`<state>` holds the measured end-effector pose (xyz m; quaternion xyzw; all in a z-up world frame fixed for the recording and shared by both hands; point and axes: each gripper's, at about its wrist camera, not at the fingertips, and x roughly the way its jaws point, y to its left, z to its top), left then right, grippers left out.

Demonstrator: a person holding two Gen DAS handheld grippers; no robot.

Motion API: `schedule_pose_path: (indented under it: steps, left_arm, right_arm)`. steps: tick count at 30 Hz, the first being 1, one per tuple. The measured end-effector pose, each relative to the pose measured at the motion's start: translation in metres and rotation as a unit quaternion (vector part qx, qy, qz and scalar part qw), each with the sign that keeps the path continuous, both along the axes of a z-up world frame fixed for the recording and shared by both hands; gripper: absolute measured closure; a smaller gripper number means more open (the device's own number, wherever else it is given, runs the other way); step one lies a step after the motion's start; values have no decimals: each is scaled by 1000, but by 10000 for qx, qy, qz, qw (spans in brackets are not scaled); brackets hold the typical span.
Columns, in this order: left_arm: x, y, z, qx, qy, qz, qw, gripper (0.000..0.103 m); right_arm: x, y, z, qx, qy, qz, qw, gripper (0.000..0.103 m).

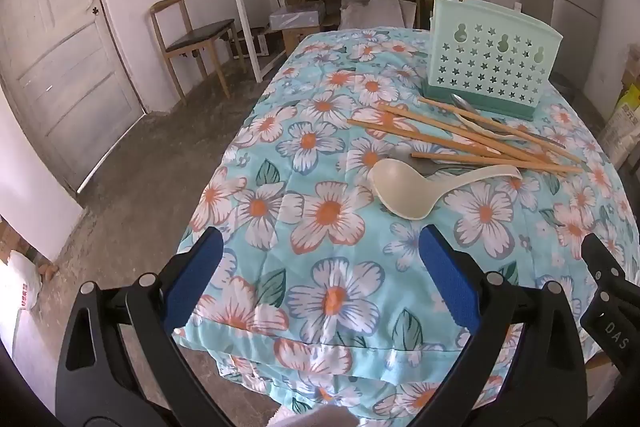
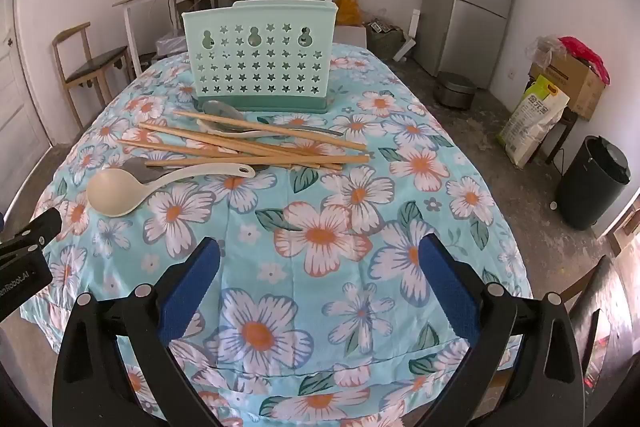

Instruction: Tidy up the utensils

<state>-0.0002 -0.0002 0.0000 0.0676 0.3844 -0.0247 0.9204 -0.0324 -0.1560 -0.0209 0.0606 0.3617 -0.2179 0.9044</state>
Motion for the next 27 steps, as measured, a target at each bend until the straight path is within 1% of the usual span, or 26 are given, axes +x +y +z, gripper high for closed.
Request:
schedule_pose_path:
  steps: [5,14,20,27]
  left_arm:
    - [-2,-2,2,32,-27,21,10000,8]
    - [3,2,-2,-57,69,24,10000,8]
    - [4,1,-3,-56,72,37,10000,8]
    - [5,3,-2,-67,80,50,9999,8]
  right_arm:
    - [0,-1,1,15,-13,5,10000,6]
    - [1,-2,2,13,-33,3,10000,6]
    - [1,-5,6,-9,-37,10,10000,6]
    - [1,-3,4,-32,-40,5,10000,6]
